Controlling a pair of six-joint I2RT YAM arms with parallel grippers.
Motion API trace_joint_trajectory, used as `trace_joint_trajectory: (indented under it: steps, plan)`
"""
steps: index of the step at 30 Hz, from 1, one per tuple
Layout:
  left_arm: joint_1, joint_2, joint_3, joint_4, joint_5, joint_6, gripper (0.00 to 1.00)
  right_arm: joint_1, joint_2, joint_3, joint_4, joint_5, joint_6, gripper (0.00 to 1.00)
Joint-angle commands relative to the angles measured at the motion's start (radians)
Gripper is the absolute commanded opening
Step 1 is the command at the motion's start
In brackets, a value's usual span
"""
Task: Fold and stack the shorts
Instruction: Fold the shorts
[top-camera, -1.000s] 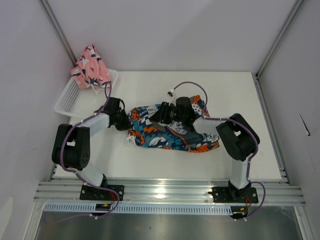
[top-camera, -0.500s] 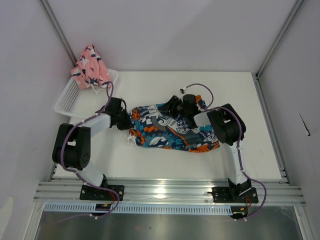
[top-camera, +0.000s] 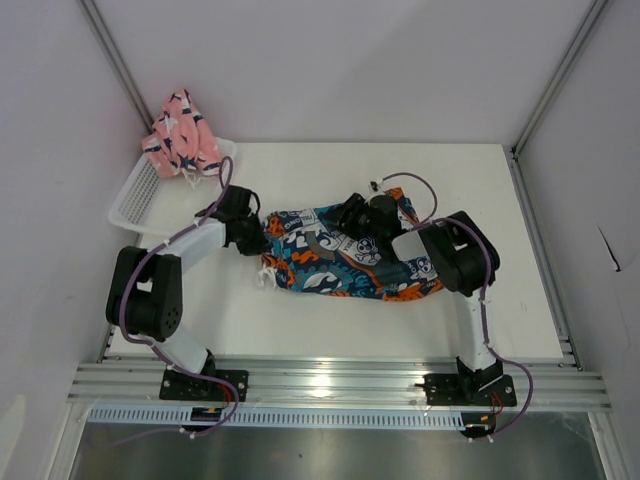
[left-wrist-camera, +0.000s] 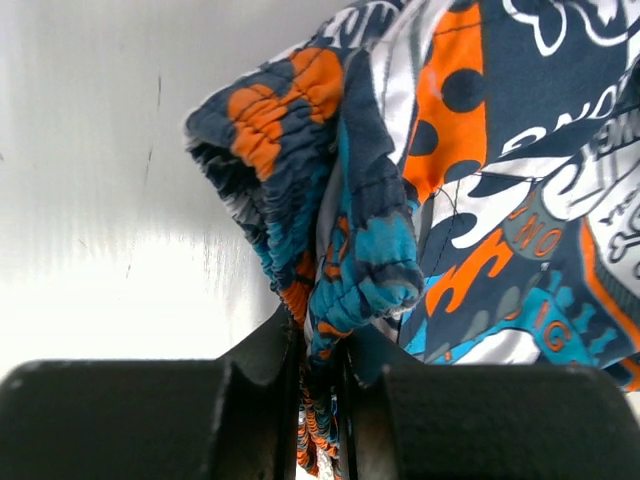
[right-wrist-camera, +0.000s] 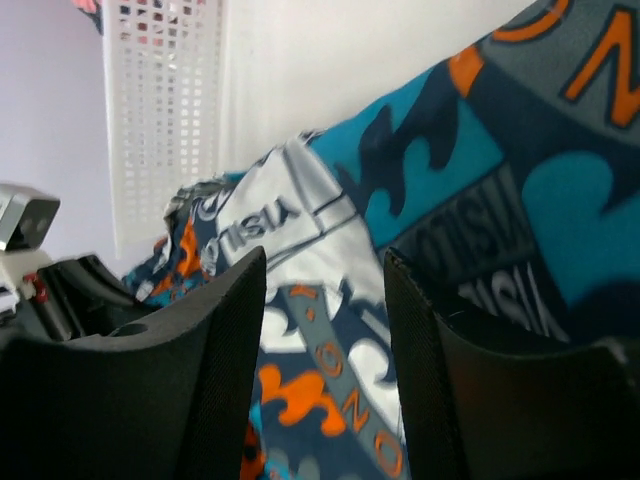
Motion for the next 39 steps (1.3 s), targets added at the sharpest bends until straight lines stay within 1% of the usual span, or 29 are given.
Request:
trace_joint_trajectory:
  steps: [1, 4, 5, 7, 9, 11, 12, 16, 17, 18, 21, 25, 27, 28, 35, 39]
  plan:
    - [-0.004, -0.018, 0.079, -0.074, -0.041, 0.016, 0.00, -0.033, -0.194, -0.054, 0.000, 0.023, -0.089, 0.54]
    - [-0.004, -0.007, 0.114, -0.095, -0.032, 0.019, 0.00, -0.048, -0.300, -0.145, -0.045, 0.061, -0.150, 0.54]
    - [-0.004, -0.009, 0.119, -0.097, -0.030, 0.019, 0.00, -0.045, -0.322, -0.191, -0.062, 0.075, -0.160, 0.53]
    - [-0.004, -0.009, 0.133, -0.103, -0.018, 0.022, 0.00, -0.036, -0.363, -0.240, -0.051, 0.101, -0.163, 0.51]
    - [-0.004, -0.007, 0.151, -0.123, -0.024, 0.030, 0.00, -0.015, -0.377, -0.272, -0.089, 0.118, -0.163, 0.50]
    - [-0.004, 0.008, 0.206, -0.173, -0.039, 0.047, 0.00, -0.001, -0.382, -0.286, -0.132, 0.129, -0.164, 0.44]
    - [-0.004, 0.013, 0.238, -0.190, -0.048, 0.054, 0.00, 0.013, -0.382, -0.297, -0.149, 0.129, -0.163, 0.38]
    - [-0.002, 0.043, 0.347, -0.281, -0.081, 0.091, 0.00, 0.048, -0.365, -0.295, -0.229, 0.097, -0.161, 0.28]
    - [-0.004, 0.054, 0.396, -0.314, -0.093, 0.096, 0.00, 0.061, -0.352, -0.289, -0.238, 0.086, -0.160, 0.21]
    - [-0.004, 0.059, 0.410, -0.325, -0.093, 0.100, 0.00, 0.067, -0.342, -0.286, -0.244, 0.080, -0.157, 0.15]
    - [-0.004, 0.077, 0.472, -0.370, -0.102, 0.117, 0.00, 0.085, -0.316, -0.278, -0.273, 0.063, -0.147, 0.03]
    - [-0.005, 0.080, 0.544, -0.428, -0.130, 0.137, 0.00, 0.165, -0.296, -0.237, -0.380, 0.104, -0.150, 0.00]
    - [-0.007, 0.080, 0.571, -0.459, -0.130, 0.140, 0.00, 0.194, -0.281, -0.222, -0.398, 0.123, -0.144, 0.00]
    - [-0.008, 0.082, 0.581, -0.471, -0.165, 0.142, 0.00, 0.222, -0.261, -0.216, -0.408, 0.126, -0.138, 0.00]
    - [-0.036, 0.089, 0.659, -0.578, -0.199, 0.137, 0.00, 0.353, -0.172, -0.127, -0.445, 0.163, -0.105, 0.00]
    - [-0.082, 0.063, 0.636, -0.595, -0.228, 0.119, 0.00, 0.366, -0.135, -0.110, -0.399, 0.134, -0.072, 0.00]
